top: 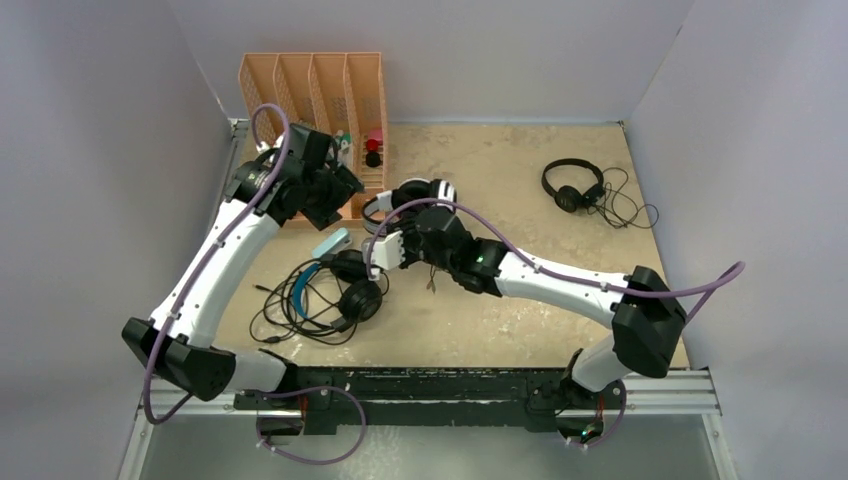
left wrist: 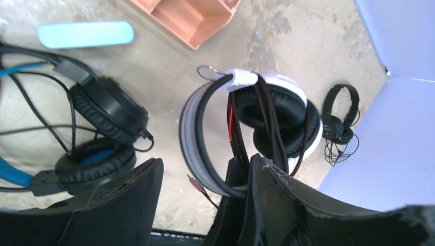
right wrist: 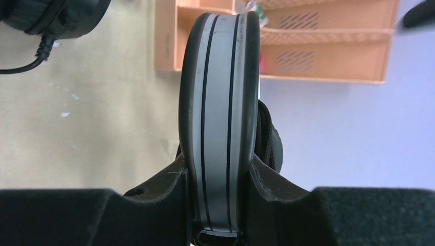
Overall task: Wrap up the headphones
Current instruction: Wrap the headphones cable around the headphones.
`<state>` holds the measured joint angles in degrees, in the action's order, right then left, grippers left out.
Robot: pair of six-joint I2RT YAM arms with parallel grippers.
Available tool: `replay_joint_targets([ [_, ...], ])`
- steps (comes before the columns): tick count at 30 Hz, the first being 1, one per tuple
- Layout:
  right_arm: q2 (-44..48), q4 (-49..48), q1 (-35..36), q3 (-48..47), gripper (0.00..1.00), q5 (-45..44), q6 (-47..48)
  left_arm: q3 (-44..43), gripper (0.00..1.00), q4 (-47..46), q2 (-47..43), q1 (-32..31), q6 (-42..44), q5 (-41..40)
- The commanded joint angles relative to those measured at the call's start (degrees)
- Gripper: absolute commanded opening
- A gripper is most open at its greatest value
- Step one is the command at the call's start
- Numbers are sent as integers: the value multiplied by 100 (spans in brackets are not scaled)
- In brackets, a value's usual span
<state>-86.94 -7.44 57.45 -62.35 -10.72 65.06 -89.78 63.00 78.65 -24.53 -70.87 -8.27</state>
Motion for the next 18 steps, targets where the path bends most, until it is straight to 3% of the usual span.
replay_joint_targets([
  [1,503,565,-391,-597,0,340,-966,-148,67,-342,-307,114,1348,-686],
  [3,582,909,-524,-692,0,389,-1214,-151,68,-327,-511,136,1798,-1443],
  [6,696,1529,-681,-937,0,440,-1623,466,69,-1183,-1168,151,2474,-1534],
  [11,879,2252,-931,-1252,0,611,-2238,1582,70,-3151,-2039,151,3276,-125],
  [18,842,3080,-1280,-1954,0,1018,-3211,2854,71,-5146,-2006,-3,3070,1968],
])
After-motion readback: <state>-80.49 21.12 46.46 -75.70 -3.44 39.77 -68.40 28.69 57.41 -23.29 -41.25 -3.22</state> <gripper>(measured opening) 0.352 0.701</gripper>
